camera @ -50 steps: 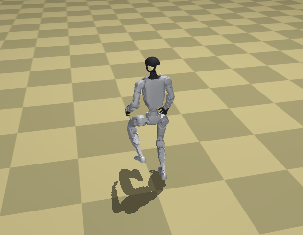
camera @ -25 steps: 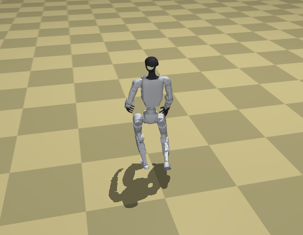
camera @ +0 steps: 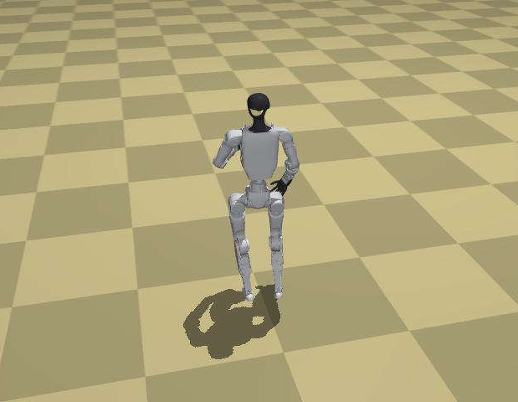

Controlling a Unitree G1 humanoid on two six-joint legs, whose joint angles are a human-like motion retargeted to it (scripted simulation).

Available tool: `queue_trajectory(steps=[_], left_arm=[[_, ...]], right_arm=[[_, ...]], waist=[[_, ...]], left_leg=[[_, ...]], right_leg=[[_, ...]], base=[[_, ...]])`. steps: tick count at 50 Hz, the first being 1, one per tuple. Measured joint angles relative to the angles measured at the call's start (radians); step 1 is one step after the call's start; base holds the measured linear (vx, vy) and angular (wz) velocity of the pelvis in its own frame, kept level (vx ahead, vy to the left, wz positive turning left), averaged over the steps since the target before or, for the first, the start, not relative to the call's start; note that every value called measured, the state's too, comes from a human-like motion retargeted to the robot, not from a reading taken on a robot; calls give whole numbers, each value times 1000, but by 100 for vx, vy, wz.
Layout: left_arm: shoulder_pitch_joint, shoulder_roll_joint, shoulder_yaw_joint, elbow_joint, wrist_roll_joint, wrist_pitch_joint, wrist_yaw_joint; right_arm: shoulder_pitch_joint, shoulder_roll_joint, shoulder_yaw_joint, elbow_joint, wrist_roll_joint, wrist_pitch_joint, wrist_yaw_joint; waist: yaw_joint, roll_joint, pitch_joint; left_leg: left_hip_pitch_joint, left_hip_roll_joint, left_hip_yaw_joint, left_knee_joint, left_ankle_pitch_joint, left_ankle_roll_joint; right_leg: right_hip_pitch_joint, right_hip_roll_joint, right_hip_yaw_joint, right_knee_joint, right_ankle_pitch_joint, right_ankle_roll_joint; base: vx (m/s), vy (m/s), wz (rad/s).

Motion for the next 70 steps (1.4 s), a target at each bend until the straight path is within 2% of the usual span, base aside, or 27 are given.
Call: queue_trajectory(steps=[14, 32, 40, 51, 61, 70], left_arm=[[-188, -145, -23, -323, -254, 11, 17], [-264, -188, -61, -389, -406, 5, 45], [-269, -213, -105, -311, -371, 17, 35], [-171, -175, -135, -115, -205, 31, 18], [-67, -154, -142, 59, -53, 27, 15], [-11, -142, -123, 119, 19, 12, 32]], right_arm=[[-10, 0, 35, 58, -65, 17, 30], [-33, 4, 37, 50, -52, 22, 20], [-56, 4, 63, 62, -92, 22, 29], [-86, 7, 88, 70, -134, 15, 39], [-110, 9, 102, 57, -166, -2, 44], [-134, 7, 115, 48, -194, -11, 46]], waist=[[6, 27, -38], [-27, 40, -50], [-30, 30, -40], [-32, 11, -23], [-42, -4, -8], [-49, -9, 3]], left_leg=[[16, 42, 15, -39, 26, -26], [36, 54, 51, -57, 47, -23], [43, 53, 66, -53, 50, -21], [54, 49, 88, -52, 54, -15], [59, 48, 111, -45, 63, -11], [59, 51, 128, -30, 69, -5]], right_leg=[[75, 50, -13, -201, 85, 21], [110, 68, 24, -300, 132, 41], [114, 66, 39, -310, 137, 50], [111, 61, 54, -308, 133, 65], [101, 58, 69, -295, 128, 77], [89, 60, 88, -280, 128, 85]], base=[[3, -3, -22], [2, -1, -21], [1, 0, -19], [0, 0, -19], [0, -1, -21], [0, -1, -21]])
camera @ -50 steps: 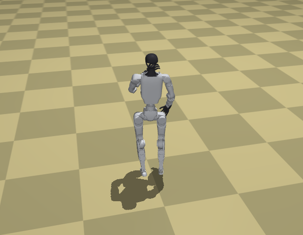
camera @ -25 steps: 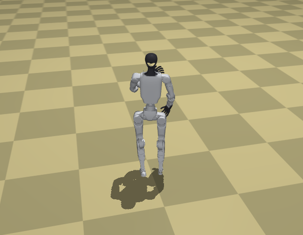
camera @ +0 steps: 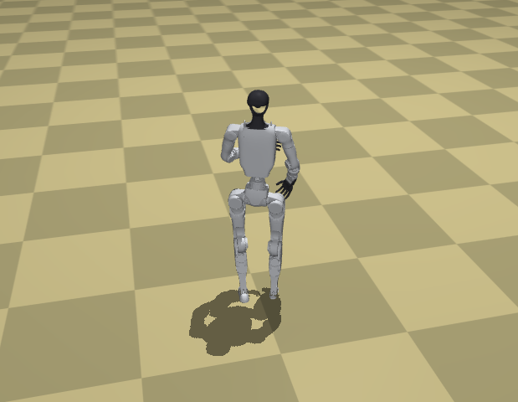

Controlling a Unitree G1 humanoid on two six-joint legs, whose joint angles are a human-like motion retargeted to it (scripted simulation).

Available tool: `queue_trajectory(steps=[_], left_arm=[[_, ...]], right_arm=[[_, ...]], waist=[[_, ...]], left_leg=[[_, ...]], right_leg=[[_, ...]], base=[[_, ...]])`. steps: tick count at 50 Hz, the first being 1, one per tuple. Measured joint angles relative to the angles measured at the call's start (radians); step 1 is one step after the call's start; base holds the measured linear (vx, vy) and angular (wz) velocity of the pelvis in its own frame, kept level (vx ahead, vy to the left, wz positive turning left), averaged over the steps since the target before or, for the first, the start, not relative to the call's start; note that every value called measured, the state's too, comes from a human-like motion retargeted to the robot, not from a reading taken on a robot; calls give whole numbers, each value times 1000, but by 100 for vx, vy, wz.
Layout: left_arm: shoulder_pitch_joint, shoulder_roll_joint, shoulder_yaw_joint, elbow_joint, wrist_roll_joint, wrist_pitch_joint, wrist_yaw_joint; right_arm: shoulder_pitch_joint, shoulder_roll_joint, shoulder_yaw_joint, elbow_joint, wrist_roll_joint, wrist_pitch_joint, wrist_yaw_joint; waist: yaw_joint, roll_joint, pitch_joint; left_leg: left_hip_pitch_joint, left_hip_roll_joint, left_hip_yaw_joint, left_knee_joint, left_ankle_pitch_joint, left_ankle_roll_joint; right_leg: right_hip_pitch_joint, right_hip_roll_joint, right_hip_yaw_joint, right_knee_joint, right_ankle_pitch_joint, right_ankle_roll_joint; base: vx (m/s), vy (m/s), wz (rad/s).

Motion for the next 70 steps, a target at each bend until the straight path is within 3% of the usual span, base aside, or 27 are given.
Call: queue_trajectory(steps=[13, 40, 70], left_arm=[[38, 14, 66, -14, 41, -38, 77], [-121, 169, 388, -31, 199, -153, 411], [-361, 494, 290, 146, 394, -184, 479]], right_arm=[[-35, 1, 9, 6, -45, -4, -17], [-103, 17, 29, 55, -97, -3, -81], [-159, 16, 109, 37, -109, -25, -77]], waist=[[1, 0, 12], [-22, 9, 28], [-80, 14, 39]], left_leg=[[5, 4, 20, 10, 8, 9], [44, 8, 61, 1, 29, 24], [107, 6, 124, -52, 58, 35]], right_leg=[[-6, 5, 23, -1, 9, 17], [20, 16, 74, -40, 39, 56], [57, 26, 124, -105, 77, 108]], base=[[0, 0, -19], [0, 0, -9], [1, 0, -10]])
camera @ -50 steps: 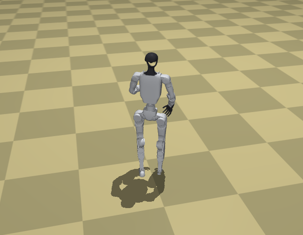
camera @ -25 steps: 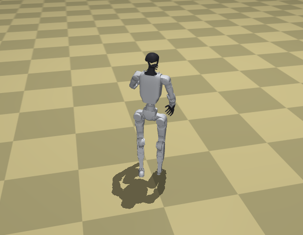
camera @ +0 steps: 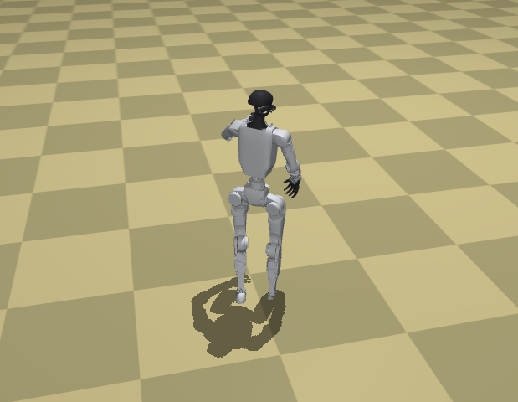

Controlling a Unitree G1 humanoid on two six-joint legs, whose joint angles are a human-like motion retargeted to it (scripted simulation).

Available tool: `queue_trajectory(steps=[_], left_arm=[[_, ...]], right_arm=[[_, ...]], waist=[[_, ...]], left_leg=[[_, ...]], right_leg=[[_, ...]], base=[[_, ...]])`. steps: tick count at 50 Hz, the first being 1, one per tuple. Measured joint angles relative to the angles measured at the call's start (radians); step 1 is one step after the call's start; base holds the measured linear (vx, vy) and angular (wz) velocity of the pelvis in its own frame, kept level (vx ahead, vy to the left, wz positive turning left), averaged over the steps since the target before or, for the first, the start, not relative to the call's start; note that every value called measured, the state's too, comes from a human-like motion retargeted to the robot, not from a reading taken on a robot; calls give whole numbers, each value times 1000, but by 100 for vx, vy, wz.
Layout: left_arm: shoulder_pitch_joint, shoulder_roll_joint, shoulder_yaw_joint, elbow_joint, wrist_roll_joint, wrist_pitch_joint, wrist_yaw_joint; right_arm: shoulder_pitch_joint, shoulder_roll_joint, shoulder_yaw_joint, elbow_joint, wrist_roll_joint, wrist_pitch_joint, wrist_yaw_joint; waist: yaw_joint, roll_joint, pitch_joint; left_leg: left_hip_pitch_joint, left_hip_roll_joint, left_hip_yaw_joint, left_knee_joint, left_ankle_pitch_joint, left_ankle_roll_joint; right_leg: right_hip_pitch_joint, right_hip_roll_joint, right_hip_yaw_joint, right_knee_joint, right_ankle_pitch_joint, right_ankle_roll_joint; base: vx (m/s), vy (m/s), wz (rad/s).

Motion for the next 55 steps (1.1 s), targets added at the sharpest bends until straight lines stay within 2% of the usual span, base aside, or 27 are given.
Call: queue_trajectory(steps=[10, 20, 34, 45, 55], left_arm=[[-110, 78, -34, 11, -5, -14, 24], [-244, 102, -37, -82, -29, -38, 96], [-501, 92, -91, -267, -73, -68, 177], [-693, 62, -168, -317, -132, -85, 199], [-771, 27, -200, -345, -157, -94, 213]], right_arm=[[-11, 14, 1, 5, 36, 7, -8], [-9, 29, -5, 4, 77, 14, -40], [-2, 21, 23, 2, 103, 15, -62], [2, 14, 30, 1, 124, 17, -67], [4, 15, 22, 1, 127, 17, -75]], waist=[[-21, 3, 0], [-38, 5, 0], [-53, 19, -6], [-58, 28, -7], [-53, 28, -4]], left_leg=[[13, 3, 15, -19, 9, 1], [23, 6, 25, -31, 16, 2], [32, 9, 29, -40, 20, 5], [34, 11, 27, -36, 20, 8], [37, 13, 26, -34, 20, 9]], right_leg=[[8, 7, 8, -22, 16, 8], [18, 12, 11, -45, 30, 11], [29, 19, 19, -62, 44, 18], [30, 22, 23, -56, 43, 20], [33, 25, 25, -55, 43, 20]], base=[[0, 0, 0], [0, 0, 0], [0, 0, 0], [0, 0, 0], [0, 0, 0]])
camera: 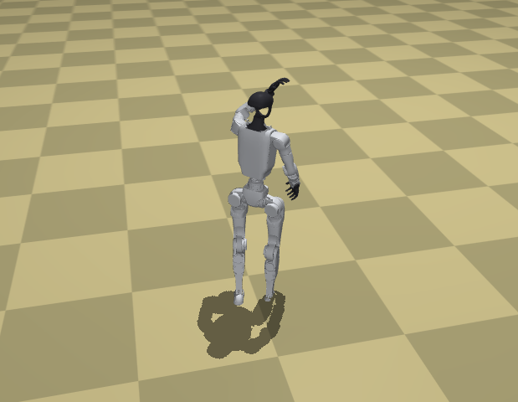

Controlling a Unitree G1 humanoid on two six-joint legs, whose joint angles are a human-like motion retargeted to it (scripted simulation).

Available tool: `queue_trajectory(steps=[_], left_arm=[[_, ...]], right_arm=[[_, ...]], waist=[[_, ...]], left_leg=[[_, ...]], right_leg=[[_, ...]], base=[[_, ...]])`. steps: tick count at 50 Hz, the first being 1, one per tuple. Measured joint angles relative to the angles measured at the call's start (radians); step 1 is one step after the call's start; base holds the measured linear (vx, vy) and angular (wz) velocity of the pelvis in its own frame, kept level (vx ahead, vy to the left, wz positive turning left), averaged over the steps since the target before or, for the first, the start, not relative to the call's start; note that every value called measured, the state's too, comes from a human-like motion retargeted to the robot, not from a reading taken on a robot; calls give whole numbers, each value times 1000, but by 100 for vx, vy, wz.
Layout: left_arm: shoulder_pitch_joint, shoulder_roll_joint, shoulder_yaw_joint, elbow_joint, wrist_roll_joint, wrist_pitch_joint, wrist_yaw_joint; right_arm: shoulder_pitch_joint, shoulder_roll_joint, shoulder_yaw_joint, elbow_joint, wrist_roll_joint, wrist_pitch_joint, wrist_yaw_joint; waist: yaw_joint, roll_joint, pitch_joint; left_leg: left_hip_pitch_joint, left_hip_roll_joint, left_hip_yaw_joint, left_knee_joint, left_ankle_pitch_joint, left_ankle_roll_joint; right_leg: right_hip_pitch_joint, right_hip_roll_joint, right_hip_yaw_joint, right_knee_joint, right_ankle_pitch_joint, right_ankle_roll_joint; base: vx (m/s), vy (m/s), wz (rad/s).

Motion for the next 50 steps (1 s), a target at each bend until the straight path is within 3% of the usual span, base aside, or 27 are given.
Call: queue_trajectory(steps=[32, 50], left_arm=[[-20, -34, -79, -58, -57, 5, -60], [180, -61, -110, -91, -98, 34, -175]], right_arm=[[-2, -23, 26, 0, -49, -5, 23], [-1, -27, 11, -6, -65, 3, 53]], waist=[[27, -6, 1], [47, -22, 6]], left_leg=[[0, -2, -2, 11, -9, 3], [-7, -5, -1, 16, -18, 3]], right_leg=[[-3, -2, -4, 17, -12, 0], [-8, -6, -8, 16, -17, 0]], base=[[0, 0, 0], [0, 0, 0]])
